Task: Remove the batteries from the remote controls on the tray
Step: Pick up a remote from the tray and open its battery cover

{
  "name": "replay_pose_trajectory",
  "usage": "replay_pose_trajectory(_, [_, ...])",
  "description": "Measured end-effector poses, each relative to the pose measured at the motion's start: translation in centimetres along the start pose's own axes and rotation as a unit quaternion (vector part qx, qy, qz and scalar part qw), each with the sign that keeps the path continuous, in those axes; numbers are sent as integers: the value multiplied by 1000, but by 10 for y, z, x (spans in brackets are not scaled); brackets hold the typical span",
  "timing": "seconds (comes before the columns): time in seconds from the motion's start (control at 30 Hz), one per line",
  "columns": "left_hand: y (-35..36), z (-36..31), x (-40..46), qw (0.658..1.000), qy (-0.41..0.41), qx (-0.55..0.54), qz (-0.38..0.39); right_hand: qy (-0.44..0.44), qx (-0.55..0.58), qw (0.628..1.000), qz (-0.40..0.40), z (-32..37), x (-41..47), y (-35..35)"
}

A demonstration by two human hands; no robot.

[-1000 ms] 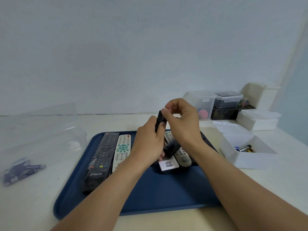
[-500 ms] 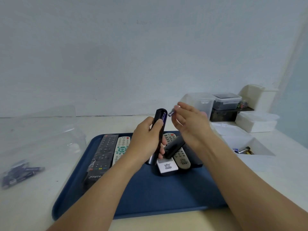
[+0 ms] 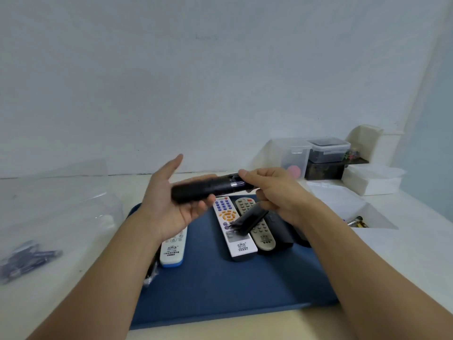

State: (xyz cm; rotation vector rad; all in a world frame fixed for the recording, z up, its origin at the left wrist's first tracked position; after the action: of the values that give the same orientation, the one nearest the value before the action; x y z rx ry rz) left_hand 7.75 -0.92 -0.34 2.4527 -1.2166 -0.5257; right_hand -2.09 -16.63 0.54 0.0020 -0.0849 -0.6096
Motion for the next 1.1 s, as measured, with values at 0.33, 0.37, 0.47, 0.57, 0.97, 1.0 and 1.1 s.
replay_pose_trajectory(0.33, [20,8,13,988,149,36,-24,-195,-166,960,-112,30,-36,38])
replay_pose_trajectory(0.37, [17,8,14,991,132,8,-26,-259,-191,935,-147,45,-44,34])
replay_pose_trajectory(0.47, [15,10,14,993,110,-44,-20,-330,-228,911,-100,57,-50,43])
replay_pose_trajectory(0.57, [19,16,14,994,98,-43,-33,-336,-242,908,-57,50,-50,52])
replay_pose_trajectory(0.97, [19,19,13,991,112,-9,-67,-334,-222,915,-53,49,-51,56])
replay_pose_trajectory(1.0, [19,19,12,991,113,-5,-67,-336,-230,912,-54,49,-52,57])
replay_pose_trajectory(1.1, [19,18,12,991,118,10,-69,-337,-247,907,-56,47,-51,60])
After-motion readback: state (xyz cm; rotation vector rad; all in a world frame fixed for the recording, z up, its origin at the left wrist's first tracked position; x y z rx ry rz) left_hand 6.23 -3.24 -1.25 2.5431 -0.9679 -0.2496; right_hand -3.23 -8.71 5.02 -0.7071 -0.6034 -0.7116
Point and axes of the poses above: each hand's wrist, its own x-axis towards the middle knuckle, its own y-axis out of the palm, z = x × y, the point moved 8 cm from there along x, towards the middle knuckle, and after that the axes turned 5 degrees about x, right-handed, at the moved point
